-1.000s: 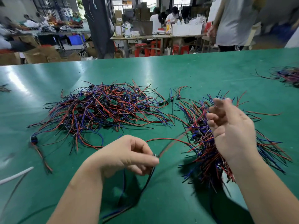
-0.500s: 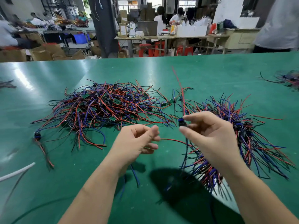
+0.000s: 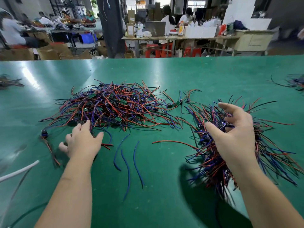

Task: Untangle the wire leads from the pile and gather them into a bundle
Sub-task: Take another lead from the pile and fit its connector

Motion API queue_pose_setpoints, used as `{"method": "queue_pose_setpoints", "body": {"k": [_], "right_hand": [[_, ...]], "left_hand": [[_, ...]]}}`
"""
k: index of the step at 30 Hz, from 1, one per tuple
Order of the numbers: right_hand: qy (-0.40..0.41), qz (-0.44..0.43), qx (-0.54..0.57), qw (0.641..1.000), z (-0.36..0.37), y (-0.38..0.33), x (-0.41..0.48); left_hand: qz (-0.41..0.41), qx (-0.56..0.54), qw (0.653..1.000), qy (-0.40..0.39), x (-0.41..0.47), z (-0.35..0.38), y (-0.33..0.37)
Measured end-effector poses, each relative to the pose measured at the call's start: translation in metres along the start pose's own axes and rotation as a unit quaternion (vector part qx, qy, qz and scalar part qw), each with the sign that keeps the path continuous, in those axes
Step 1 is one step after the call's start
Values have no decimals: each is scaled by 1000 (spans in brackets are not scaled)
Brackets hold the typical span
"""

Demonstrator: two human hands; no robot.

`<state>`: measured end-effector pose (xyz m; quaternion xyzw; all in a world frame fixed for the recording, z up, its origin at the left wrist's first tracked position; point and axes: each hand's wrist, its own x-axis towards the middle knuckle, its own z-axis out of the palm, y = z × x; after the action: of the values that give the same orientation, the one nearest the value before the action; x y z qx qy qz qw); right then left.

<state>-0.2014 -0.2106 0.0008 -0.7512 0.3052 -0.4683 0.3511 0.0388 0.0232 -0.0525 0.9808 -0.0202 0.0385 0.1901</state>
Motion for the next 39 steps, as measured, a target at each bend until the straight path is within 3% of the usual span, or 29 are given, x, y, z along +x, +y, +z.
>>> {"method": "queue_pose_setpoints", "body": {"k": [4,10,15,17,20,22,24,26,28,30,34,39], "right_hand": [[-4,4,14,1000,1,-2,-2],[-11,2,21,1000,2,-5,-3],[-32,-2,29,999,2,-4,-4],[-38,-5,31,999,3,-4,-4],[-54,13,46,997,4,-3,-5],[-86,50,88,991,6,-5,-6],[-176,121,176,961,7,-10,-8],[-313,207,284,882,9,-14,-11],[-386,256,384,799,9,-17,-14],[-369,263,460,763,8,-20,-12],[-258,305,546,736,4,-24,-2],[-207,318,566,732,7,-28,-4]], "left_hand": [[-12,-82,991,103,0,0,3],[-50,-196,967,156,-1,-6,4],[15,-401,898,180,-8,-18,18],[56,-483,853,188,-21,-26,30],[165,-543,797,208,-54,-48,51],[257,-564,769,155,-79,-55,66],[309,-584,748,62,-103,-54,79],[327,-608,722,-44,-126,-48,89],[328,-629,691,-140,-141,-42,95],[311,-651,654,-226,-148,-37,99],[234,-685,588,-361,-151,-32,103],[289,-589,577,-486,-151,-28,99]]}}
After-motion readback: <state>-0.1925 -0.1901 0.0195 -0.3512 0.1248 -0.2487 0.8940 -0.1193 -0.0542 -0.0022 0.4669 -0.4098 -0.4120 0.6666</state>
